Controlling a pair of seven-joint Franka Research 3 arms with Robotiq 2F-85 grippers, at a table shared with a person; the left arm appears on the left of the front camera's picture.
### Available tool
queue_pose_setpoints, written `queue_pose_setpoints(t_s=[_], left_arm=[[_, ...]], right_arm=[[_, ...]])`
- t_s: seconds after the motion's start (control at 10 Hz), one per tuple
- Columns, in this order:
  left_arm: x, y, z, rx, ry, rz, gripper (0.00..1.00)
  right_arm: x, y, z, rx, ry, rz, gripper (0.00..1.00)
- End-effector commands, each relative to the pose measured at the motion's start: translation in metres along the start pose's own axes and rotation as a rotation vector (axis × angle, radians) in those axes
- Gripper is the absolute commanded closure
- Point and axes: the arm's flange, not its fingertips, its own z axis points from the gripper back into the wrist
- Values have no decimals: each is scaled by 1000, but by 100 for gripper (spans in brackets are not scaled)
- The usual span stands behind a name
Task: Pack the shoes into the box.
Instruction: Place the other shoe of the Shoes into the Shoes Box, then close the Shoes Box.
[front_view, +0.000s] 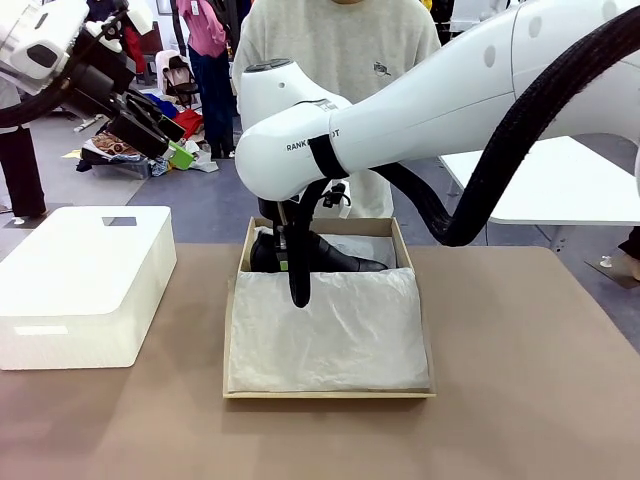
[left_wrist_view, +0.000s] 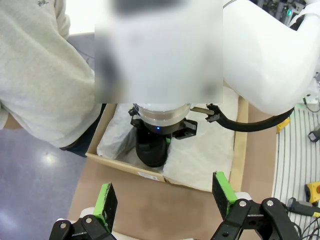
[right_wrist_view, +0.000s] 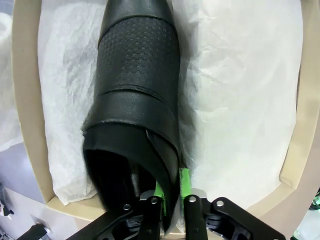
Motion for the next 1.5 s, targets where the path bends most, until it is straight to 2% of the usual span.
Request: queue_pose_setpoints(t_s=[0.0, 0.1, 0.2, 0.5, 1.0, 1.1, 1.2, 1.3, 1.4], left_arm=[[0, 1, 1, -8, -20, -3, 0], [0, 1, 1, -8, -20, -3, 0], [0, 1, 1, -8, -20, -3, 0], [0, 1, 1, -8, -20, -3, 0], [0, 1, 1, -8, -20, -3, 0], [0, 1, 1, -8, -20, -3, 0], [0, 1, 1, -8, -20, -3, 0], [0, 1, 1, -8, -20, -3, 0], [0, 1, 1, -8, -20, -3, 0]], right_arm=[[4, -1, 10, 1, 18, -41, 34], [8, 4, 18, 8, 15, -45, 14], [12, 9, 27, 14, 9, -49, 0], [22, 15, 52, 3, 3, -42, 0], [41, 11, 69, 4, 2, -58, 0], [25, 15, 61, 18, -10, -52, 0], [25, 15, 61, 18, -10, -52, 0], [28, 16, 65, 17, -10, -58, 0], [45, 19, 78, 35, -11, -14, 0]])
